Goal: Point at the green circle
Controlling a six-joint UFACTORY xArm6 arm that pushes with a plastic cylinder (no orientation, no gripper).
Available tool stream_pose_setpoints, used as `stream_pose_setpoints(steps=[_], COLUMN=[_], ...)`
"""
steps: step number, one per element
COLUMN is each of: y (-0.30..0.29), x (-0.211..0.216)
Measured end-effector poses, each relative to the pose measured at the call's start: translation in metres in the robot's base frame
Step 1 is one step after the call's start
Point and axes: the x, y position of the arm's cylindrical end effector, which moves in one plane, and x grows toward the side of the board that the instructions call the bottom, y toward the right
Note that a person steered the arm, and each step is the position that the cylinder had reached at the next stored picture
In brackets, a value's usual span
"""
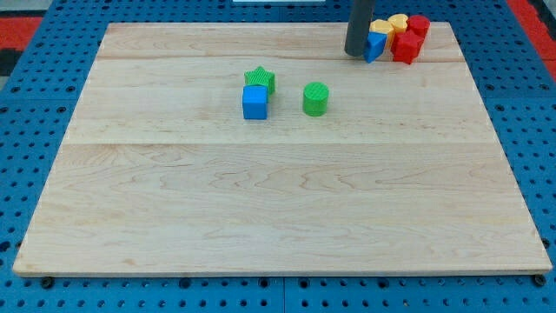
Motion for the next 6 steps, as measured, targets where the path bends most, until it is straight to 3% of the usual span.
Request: stream_pose_setpoints(steps=[2, 3, 4, 6], y=[0.037, -0.016, -0.075, -0.080], x=[0.113, 0.160, 0.149, 0.096])
